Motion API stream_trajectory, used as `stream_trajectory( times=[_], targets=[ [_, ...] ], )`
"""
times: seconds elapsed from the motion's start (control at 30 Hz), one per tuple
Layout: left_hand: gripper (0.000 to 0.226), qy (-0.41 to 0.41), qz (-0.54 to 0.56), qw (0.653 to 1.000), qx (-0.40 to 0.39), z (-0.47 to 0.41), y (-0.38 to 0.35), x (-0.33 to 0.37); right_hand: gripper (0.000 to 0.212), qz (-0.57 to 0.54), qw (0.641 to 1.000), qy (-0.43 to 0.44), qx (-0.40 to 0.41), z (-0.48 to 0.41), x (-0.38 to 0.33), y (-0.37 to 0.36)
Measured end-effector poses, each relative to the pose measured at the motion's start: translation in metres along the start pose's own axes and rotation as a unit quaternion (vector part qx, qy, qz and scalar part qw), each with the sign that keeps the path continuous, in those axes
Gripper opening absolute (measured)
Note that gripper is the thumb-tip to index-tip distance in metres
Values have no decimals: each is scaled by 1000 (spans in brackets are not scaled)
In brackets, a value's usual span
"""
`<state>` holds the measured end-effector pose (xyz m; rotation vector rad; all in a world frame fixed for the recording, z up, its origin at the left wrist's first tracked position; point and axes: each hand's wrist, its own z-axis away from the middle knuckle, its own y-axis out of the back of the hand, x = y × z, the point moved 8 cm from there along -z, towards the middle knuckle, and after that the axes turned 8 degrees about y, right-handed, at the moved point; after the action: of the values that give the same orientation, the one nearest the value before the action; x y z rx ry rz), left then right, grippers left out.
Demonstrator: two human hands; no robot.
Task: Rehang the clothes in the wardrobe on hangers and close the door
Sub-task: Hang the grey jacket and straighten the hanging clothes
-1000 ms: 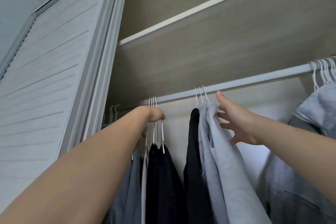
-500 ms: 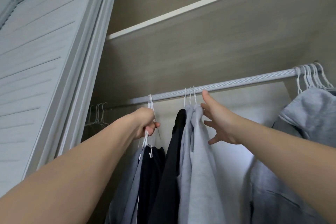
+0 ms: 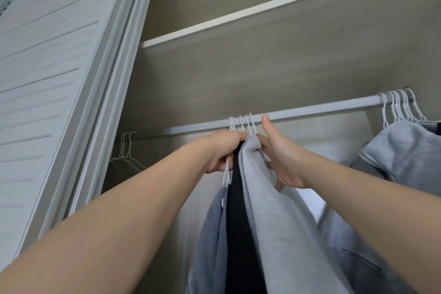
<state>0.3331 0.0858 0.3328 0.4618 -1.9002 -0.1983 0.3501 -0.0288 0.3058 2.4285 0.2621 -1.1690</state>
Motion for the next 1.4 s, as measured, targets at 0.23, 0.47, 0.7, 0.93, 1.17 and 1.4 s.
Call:
stream_trajectory(
  times=[0.23,0.47,0.7,0.93,1.17,1.4],
  targets=[
    [64,17,-88,996,28,1,7,-10,95,-29,999,4,17,12,4,13],
    [61,4,-54,996,72,25,1,-21,93,-81,997,11,-8,26,6,17],
    [72,15,-149,974,172,64,17,-18,95,-106,994,8,-1,37,7,10],
    [60,-30,-319,914,251,104,43,-1,79,-29,995,58,76,71,-30,18],
    [32,-297,-471,732,392,198,87,28,32,454,830,266,187,121,-88,-17],
    [32,-356,-498,691,385,268,172,-35,40,599,699,366,133,145,-78,-145]
  ],
)
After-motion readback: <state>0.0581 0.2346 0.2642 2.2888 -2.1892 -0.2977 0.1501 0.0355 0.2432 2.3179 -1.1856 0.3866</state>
